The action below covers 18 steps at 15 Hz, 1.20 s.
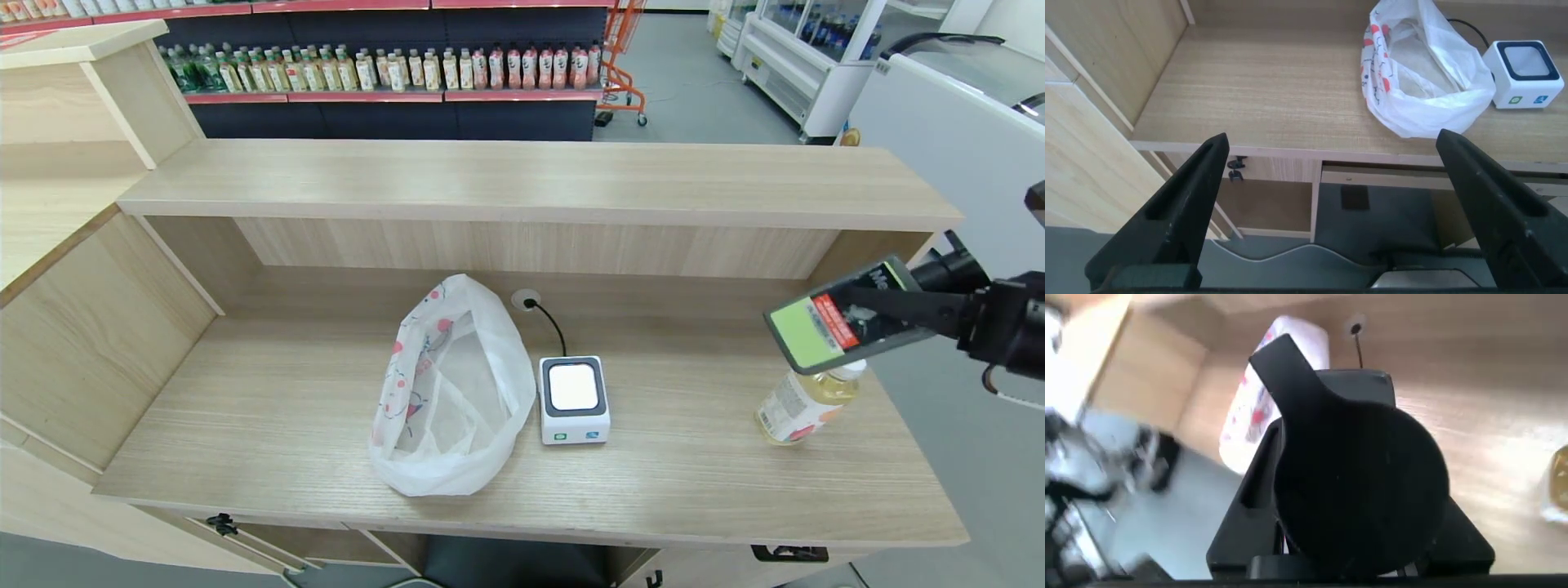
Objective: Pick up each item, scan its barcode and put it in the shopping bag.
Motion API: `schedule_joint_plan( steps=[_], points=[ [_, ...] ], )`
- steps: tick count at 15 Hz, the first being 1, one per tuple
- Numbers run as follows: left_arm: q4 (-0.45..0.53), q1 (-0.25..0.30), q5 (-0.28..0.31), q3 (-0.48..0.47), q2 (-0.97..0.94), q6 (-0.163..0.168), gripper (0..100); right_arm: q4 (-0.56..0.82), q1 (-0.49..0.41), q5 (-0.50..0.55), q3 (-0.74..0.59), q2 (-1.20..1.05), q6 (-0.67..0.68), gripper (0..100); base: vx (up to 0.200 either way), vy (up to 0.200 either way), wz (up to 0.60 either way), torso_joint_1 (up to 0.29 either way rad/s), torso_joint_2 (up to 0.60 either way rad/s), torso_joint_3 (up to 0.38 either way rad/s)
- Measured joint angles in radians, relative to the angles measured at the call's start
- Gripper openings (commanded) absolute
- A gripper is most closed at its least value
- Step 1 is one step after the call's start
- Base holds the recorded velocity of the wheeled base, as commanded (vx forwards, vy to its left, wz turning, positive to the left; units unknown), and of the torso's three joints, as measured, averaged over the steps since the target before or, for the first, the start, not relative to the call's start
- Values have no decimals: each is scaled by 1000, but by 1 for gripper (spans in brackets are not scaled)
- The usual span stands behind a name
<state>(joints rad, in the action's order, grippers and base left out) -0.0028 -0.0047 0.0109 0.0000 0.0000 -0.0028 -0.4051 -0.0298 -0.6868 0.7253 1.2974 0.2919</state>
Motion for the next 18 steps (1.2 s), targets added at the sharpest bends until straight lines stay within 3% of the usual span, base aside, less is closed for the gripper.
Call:
schedule_joint_plan(
  steps=[2,5,9,11,15,18],
  points=[
    [0,0,0,0,0,0,100,-58,72,142,0,73,201,0,0,0,0,0,0,0],
    [0,0,0,0,0,0,100,-73,158,163,-4,149,310,0,0,0,0,0,0,0],
    [0,0,0,0,0,0,100,-87,245,175,-9,184,313,0,0,0,0,0,0,0],
    [0,0,0,0,0,0,100,-87,288,229,-23,190,290,0,0,0,0,0,0,0],
    [0,0,0,0,0,0,100,-99,321,247,-71,198,214,0,0,0,0,0,0,0],
    [0,0,0,0,0,-1,100,-119,325,249,-75,213,210,0,0,200,0,-7,-4,7]
  ],
)
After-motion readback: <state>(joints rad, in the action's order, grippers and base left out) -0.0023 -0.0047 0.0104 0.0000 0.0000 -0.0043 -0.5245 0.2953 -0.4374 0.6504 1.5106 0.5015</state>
